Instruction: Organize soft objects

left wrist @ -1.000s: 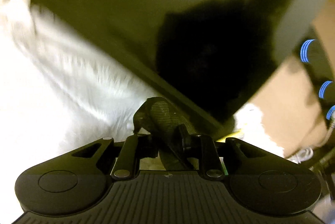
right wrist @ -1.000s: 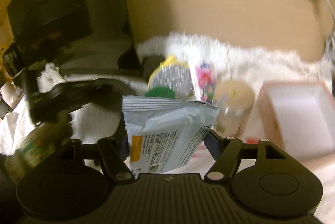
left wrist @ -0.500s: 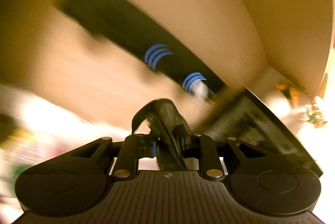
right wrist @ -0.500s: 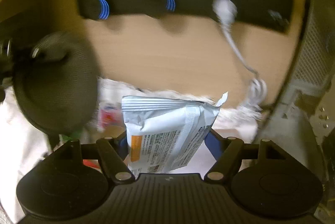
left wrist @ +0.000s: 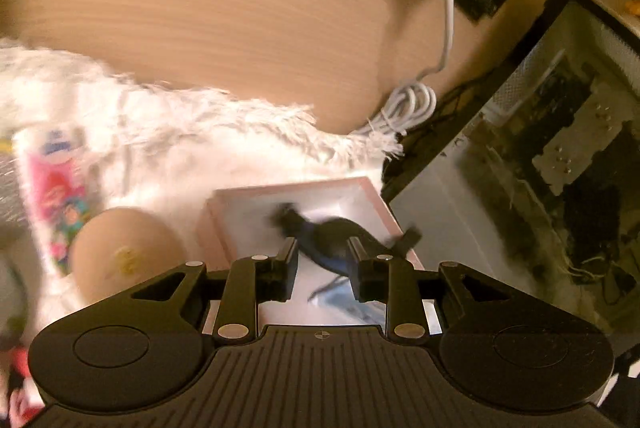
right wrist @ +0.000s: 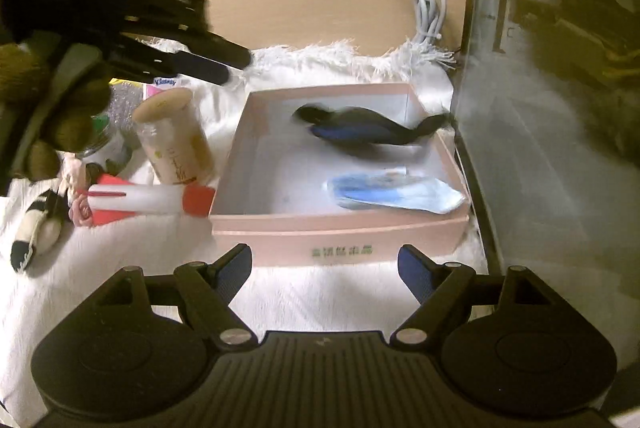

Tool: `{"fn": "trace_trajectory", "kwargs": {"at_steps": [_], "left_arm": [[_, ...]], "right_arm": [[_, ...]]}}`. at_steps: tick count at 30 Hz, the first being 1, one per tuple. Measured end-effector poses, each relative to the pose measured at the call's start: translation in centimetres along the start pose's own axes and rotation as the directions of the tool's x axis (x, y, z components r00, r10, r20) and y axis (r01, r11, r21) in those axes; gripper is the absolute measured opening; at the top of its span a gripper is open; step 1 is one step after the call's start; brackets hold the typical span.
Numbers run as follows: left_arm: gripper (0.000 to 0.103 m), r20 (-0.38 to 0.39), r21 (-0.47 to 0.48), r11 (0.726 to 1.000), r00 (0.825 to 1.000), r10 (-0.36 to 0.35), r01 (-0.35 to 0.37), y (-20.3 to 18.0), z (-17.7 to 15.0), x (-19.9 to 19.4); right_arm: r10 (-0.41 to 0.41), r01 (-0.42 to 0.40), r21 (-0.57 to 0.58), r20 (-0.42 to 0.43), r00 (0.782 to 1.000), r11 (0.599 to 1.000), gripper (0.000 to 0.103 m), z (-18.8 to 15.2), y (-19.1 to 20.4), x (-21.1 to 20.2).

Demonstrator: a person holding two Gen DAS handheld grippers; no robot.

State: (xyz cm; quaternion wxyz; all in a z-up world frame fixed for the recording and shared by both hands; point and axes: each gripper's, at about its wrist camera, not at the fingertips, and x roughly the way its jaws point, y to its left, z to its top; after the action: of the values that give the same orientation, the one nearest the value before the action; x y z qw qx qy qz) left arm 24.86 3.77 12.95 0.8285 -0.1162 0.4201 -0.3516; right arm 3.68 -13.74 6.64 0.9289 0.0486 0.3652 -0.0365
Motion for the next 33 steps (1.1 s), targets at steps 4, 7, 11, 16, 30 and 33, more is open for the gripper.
{"fn": "trace_trajectory", "kwargs": {"at_steps": [4,7,11,16,30,33], "left_arm": [[0.029,0.079,0.011,1.000,0.997,0.019,-0.020,0.5,-1.9,-4.1],[0.029,0.130,0.054,0.993,0.987,0.097,-0.105,1.3,-4.5,-7.8],[0.029,0.143,-0.016,0.974,0.964,0.225,-0.225,5.0,-8.7,-12.8],[0.029,0.137,-0.227,0.932,0.938,0.318,-0.283,10.7,-13.5,-17.9],[0.029,0.127,-0.246,0.862,0.867,0.482,-0.443,14.0,-16.1,-20.9],[0.029,0.149,-0.168,0.853,0.842,0.518,-0.495,12.9,-15.2,-19.4]], "right_arm": [[-0.036,0.037,-0.011,0.078,0.996,0.999,0.081,-0.1,0.4,-1.4],[-0.122,0.127,-0.026,0.164,0.979,0.992,0.081,0.5,0.3,-1.5],[-0.173,0.169,0.040,0.123,0.977,0.985,0.050,2.0,-0.8,0.6],[-0.064,0.058,0.148,0.035,0.997,0.987,0.040,3.4,-1.9,4.5],[0.022,-0.023,0.085,0.011,1.000,0.996,0.076,3.4,4.1,4.6],[0.029,-0.029,0.003,0.026,0.999,1.000,0.082,1.9,7.2,2.8]]}}
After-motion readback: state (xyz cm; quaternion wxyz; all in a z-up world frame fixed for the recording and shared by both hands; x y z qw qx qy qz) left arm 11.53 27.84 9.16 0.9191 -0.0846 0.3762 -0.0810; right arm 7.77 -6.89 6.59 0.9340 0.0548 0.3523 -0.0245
